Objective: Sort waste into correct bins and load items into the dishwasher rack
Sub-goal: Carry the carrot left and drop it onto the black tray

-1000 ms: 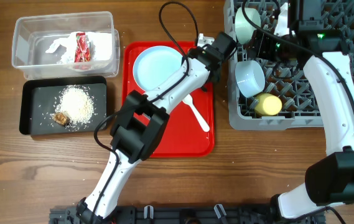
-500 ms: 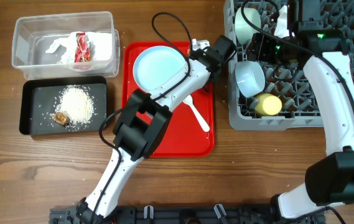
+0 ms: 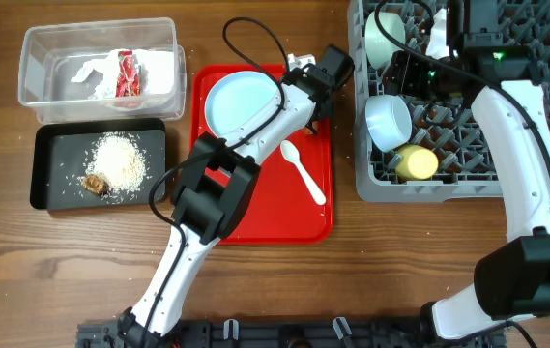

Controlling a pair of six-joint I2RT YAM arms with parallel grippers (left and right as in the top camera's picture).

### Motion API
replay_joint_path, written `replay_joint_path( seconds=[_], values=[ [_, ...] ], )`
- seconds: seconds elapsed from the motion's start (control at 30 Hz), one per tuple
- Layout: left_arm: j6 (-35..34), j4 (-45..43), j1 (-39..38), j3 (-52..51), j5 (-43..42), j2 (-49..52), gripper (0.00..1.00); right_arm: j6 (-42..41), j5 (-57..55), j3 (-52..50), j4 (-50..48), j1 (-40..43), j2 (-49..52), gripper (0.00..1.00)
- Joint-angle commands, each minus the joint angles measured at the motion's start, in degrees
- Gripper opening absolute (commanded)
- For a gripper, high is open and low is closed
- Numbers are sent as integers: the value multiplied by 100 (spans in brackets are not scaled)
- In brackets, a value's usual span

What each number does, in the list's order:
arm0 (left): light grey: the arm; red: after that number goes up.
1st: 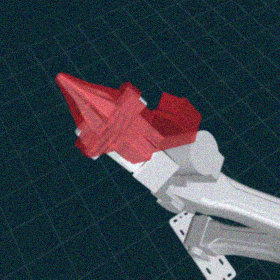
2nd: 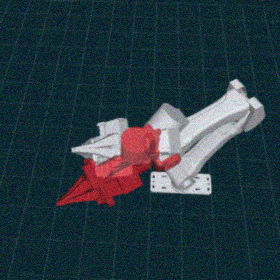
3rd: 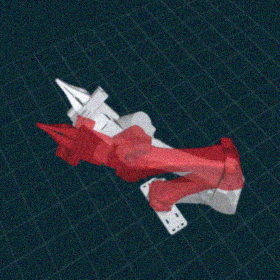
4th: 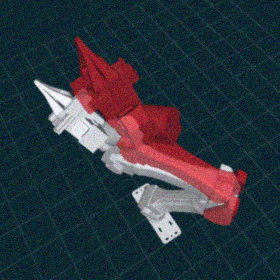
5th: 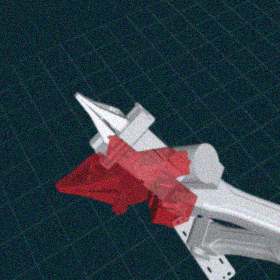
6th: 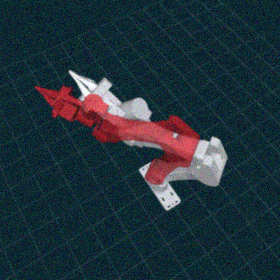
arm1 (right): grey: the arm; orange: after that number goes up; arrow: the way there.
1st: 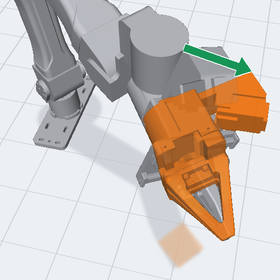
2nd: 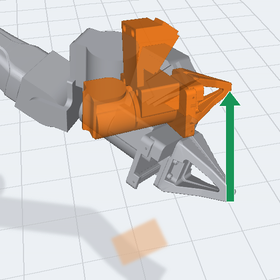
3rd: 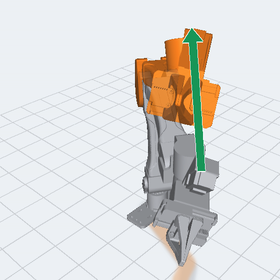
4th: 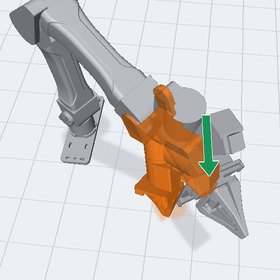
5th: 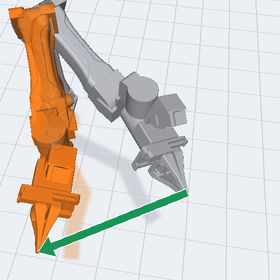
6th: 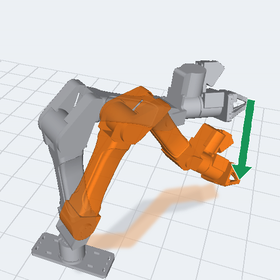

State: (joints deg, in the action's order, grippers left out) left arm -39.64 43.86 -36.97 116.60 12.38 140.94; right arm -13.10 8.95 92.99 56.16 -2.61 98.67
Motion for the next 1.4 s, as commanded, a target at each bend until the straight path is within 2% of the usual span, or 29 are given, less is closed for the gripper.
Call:
replay_joint_path(
  seconds=[0.0,0.17,0.37,0.57,0.87,1.0,1.13,1.27,1.37],
  values=[
    [616,170,-28,-74,-485,-293,10,116,-131,-7,-33,-4,55,84],
    [796,820,219,-74,-323,-1360,12,149,-195,-9,-11,-4,55,87],
    [796,2347,1056,-74,214,-2518,13,269,-195,-7,44,-4,55,87],
    [765,3692,2479,-76,321,-2813,8,387,-192,-9,72,-4,55,88],
    [745,4444,4706,-133,555,-2809,9,413,-192,-7,68,-4,55,89],
    [407,4354,5602,-542,597,-2809,12,415,-223,-7,70,-4,55,89],
    [293,3773,6153,-1384,-31,-2809,9,413,-258,-7,37,-4,55,89],
    [164,2745,6175,-2509,-540,-2809,8,409,-352,-7,-11,-4,55,89],
    [142,1899,5919,-3235,-699,-2809,9,407,-367,-7,-22,-4,55,89]
  ],
)
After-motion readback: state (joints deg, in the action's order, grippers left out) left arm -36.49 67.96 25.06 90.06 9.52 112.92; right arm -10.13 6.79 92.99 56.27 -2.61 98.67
